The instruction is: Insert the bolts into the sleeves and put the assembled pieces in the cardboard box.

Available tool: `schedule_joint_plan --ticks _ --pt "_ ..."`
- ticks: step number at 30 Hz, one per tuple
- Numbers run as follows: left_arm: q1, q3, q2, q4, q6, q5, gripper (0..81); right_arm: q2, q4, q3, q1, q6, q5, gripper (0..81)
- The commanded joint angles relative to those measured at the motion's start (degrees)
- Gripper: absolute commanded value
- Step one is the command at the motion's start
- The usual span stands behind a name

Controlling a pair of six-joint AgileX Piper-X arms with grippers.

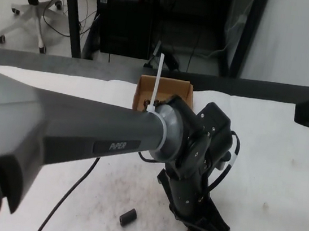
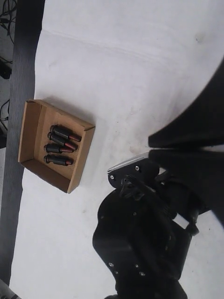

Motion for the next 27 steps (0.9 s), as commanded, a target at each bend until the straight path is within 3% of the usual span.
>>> schedule_joint_plan --ticks 1,27 --pt "-0.2 -0.6 0.6 -0.6 -0.4 -0.3 33.2 -0.5 0.2 0.0 -0.2 0.1 -0.5 0.8" --pt "0.1 -0.6 3.4 -2.4 -0.6 -3.8 32.7 -0.5 0.2 0.0 -0.2 0.0 -0.5 0.8"
